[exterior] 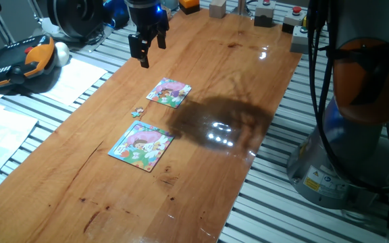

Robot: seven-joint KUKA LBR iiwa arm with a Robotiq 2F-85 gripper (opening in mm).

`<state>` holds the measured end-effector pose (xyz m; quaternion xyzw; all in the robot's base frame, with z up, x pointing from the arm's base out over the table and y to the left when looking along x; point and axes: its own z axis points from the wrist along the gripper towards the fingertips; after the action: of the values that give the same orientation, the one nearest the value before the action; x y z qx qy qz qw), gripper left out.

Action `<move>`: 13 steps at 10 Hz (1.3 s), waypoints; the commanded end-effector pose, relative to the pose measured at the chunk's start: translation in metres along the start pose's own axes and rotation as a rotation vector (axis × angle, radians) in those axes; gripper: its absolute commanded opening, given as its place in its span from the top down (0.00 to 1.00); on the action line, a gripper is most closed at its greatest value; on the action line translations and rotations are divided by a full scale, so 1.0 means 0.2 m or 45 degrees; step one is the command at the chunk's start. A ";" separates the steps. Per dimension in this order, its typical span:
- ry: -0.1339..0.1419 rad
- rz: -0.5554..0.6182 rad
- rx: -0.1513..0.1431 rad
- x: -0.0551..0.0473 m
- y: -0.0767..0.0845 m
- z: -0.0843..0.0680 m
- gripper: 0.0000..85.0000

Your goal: Assemble one piece of a puzzle

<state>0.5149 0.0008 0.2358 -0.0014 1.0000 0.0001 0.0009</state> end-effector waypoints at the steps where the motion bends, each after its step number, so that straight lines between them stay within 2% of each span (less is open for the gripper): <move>1: -0.088 -0.038 0.167 0.00 0.00 0.00 1.00; 8: -0.086 -0.038 0.167 0.00 0.00 -0.01 1.00; 10: -0.076 -0.037 0.159 0.00 0.00 -0.01 1.00; 11: -0.067 -0.036 0.145 -0.01 0.00 -0.01 1.00; 13: -0.041 -0.016 0.094 -0.02 0.00 0.00 1.00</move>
<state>0.5178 0.0000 0.2363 -0.0062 0.9992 -0.0356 0.0159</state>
